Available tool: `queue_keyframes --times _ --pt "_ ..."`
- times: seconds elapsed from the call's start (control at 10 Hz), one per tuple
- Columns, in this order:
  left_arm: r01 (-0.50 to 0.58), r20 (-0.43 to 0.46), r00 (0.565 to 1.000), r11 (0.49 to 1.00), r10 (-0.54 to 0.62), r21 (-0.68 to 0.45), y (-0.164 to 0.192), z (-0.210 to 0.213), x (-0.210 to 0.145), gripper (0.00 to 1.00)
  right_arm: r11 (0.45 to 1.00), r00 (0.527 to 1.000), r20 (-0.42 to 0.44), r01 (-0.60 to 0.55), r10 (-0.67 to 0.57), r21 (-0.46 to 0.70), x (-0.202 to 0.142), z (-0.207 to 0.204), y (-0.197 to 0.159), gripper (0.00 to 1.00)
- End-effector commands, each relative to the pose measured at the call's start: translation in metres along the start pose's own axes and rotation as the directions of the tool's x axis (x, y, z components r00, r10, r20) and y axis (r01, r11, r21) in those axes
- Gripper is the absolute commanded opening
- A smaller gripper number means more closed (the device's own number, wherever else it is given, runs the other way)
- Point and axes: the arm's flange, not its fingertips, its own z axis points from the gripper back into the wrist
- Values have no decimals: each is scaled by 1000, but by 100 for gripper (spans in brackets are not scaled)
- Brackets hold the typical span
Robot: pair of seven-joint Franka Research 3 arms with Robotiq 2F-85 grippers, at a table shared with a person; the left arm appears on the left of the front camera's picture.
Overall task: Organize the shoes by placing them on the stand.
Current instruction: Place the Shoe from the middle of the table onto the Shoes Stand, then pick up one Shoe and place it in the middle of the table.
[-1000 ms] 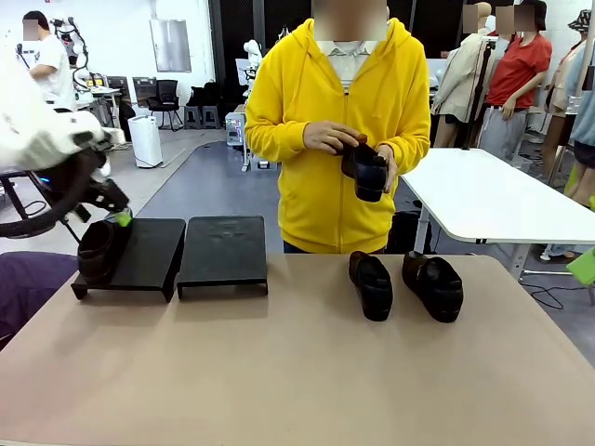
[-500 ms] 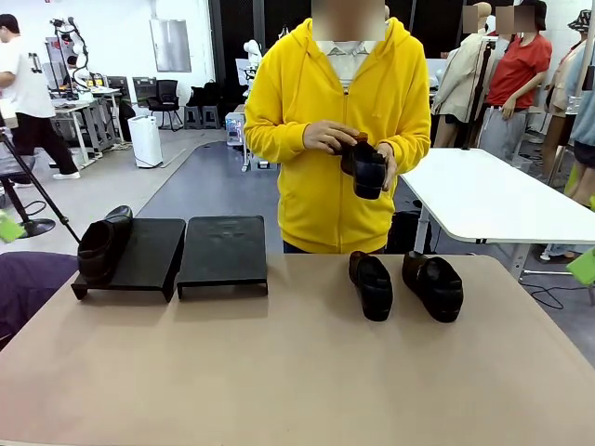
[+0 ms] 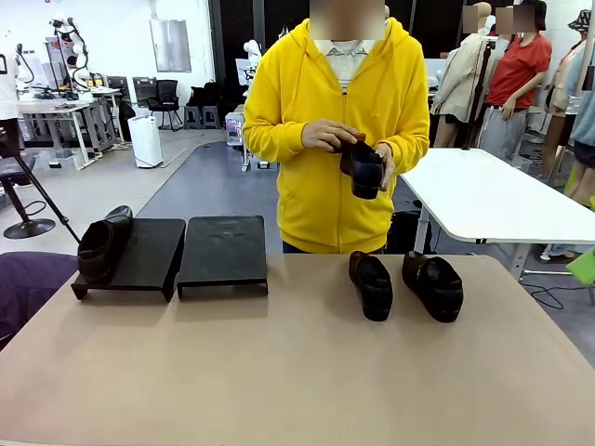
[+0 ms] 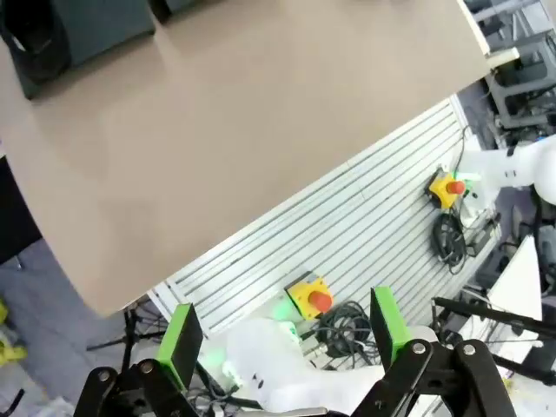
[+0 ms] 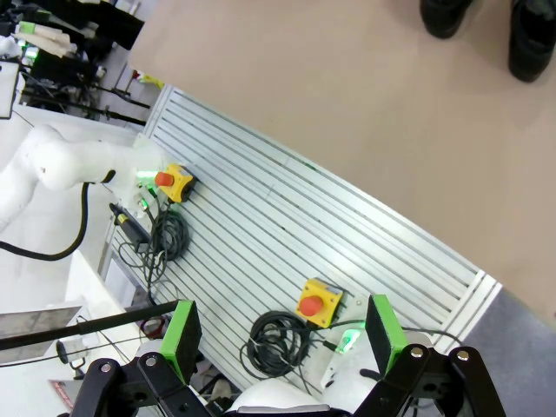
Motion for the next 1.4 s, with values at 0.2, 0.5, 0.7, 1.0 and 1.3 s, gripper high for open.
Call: queue_keyframes --times 0.2,0.5,0.7,1.0,1.3 --pt "52 -31 998 998 -54 -40 12 -4 12 100 1000 1000 2 -26 26 7 1 3 0 100" --pt "52 -31 998 998 -54 -40 12 -4 12 100 1000 1000 2 -26 26 7 1 3 0 100" --pt "52 -31 998 998 -54 -40 12 -4 12 100 1000 1000 2 -26 26 7 1 3 0 100" --pt "52 -31 998 998 -54 -40 12 -4 12 100 1000 1000 0 0 0 0 0 0 0 100" --pt "52 -31 998 998 -54 -40 12 -4 12 100 954 997 -17 68 -77 -290 125 -51 36 100"
